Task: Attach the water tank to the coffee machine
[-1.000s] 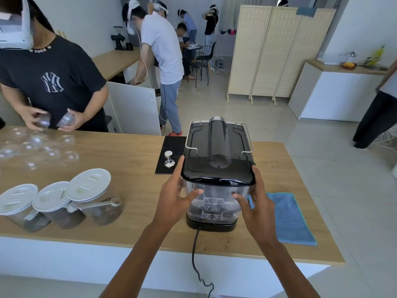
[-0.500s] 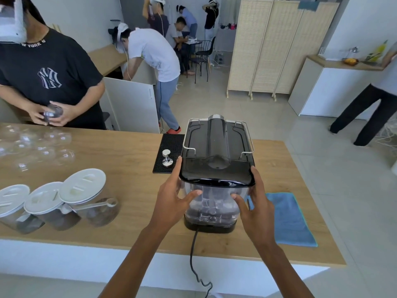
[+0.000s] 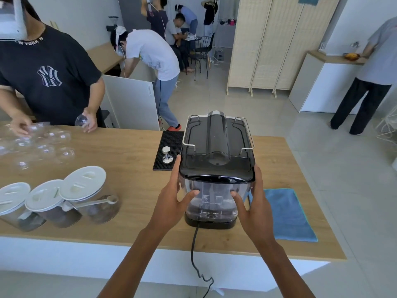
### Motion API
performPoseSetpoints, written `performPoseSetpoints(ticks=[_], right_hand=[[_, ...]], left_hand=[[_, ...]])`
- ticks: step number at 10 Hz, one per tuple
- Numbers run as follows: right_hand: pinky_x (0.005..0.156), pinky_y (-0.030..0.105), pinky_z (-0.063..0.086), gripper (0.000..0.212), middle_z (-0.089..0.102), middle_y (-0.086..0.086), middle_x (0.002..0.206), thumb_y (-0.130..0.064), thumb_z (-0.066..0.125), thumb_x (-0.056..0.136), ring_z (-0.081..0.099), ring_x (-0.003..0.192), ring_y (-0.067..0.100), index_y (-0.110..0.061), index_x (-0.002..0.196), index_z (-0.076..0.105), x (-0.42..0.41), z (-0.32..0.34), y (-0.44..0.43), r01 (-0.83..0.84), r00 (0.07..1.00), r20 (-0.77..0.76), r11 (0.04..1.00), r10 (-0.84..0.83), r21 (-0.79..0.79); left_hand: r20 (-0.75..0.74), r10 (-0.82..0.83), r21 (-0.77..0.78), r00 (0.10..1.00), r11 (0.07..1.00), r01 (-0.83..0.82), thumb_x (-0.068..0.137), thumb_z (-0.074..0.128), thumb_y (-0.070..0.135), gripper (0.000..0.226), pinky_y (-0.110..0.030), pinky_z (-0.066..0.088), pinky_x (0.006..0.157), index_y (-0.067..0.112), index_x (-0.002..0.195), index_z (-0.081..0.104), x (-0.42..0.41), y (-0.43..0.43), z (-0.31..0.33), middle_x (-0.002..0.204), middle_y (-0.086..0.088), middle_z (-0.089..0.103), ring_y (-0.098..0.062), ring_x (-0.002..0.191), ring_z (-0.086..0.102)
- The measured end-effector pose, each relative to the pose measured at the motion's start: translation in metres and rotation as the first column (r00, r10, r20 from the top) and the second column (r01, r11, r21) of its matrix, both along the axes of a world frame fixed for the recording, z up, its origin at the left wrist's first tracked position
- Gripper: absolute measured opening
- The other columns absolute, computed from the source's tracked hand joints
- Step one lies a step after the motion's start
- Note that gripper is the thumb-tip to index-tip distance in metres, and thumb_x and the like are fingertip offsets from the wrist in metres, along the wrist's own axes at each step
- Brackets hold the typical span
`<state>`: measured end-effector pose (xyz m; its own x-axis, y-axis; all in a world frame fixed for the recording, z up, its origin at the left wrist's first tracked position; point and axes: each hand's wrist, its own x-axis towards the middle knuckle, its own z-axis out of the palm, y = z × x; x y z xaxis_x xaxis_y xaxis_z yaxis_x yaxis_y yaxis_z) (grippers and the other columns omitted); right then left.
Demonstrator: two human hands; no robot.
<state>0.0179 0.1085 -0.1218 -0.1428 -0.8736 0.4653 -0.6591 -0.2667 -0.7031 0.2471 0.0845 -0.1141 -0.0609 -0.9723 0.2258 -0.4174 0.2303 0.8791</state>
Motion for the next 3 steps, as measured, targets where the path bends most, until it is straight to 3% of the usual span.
performPoseSetpoints(ticks=[1, 2, 3], right_hand=[[0.054, 0.003, 0.045, 0.085, 0.017, -0.006, 0.168, -0.047, 0.054, 0.095, 0.05, 0.127, 0.009, -0.04, 0.156, -0.004, -0.003, -0.007, 0.001, 0.014, 0.998, -0.058, 1.0, -0.012, 0.019], [0.054, 0.013, 0.049, 0.08, 0.01, 0.0, 0.169, -0.048, 0.048, 0.098, 0.052, 0.122, 0.017, -0.023, 0.161, 0.006, -0.013, -0.031, 0.005, 0.031, 0.981, -0.193, 0.996, -0.014, 0.085], [0.095, 0.048, 0.054, 0.08, 0.01, 0.007, 0.169, -0.049, 0.05, 0.099, 0.027, 0.149, 0.029, -0.022, 0.162, 0.008, -0.023, -0.063, 0.009, 0.075, 0.96, -0.279, 0.983, -0.026, 0.167]], left_hand=[[0.122, -0.032, 0.027, 0.992, 0.999, 0.029, 0.093, 0.065, 0.035, 0.096, -0.025, 0.048, 0.09, 0.042, 0.156, -0.007, 0.007, 0.003, -0.01, 0.119, 0.013, 0.061, -0.008, 0.101, 0.063], [0.26, -0.082, 0.047, 0.962, 0.996, 0.072, 0.093, 0.061, 0.043, 0.09, -0.031, 0.045, 0.101, 0.033, 0.158, 0.0, 0.019, 0.008, -0.034, 0.159, 0.008, 0.037, -0.019, 0.138, 0.046], [0.315, -0.123, 0.098, 0.941, 0.991, 0.097, 0.091, 0.052, 0.061, 0.092, -0.039, 0.032, 0.113, 0.035, 0.158, -0.005, 0.033, 0.01, -0.062, 0.168, 0.008, 0.006, -0.017, 0.152, 0.016]])
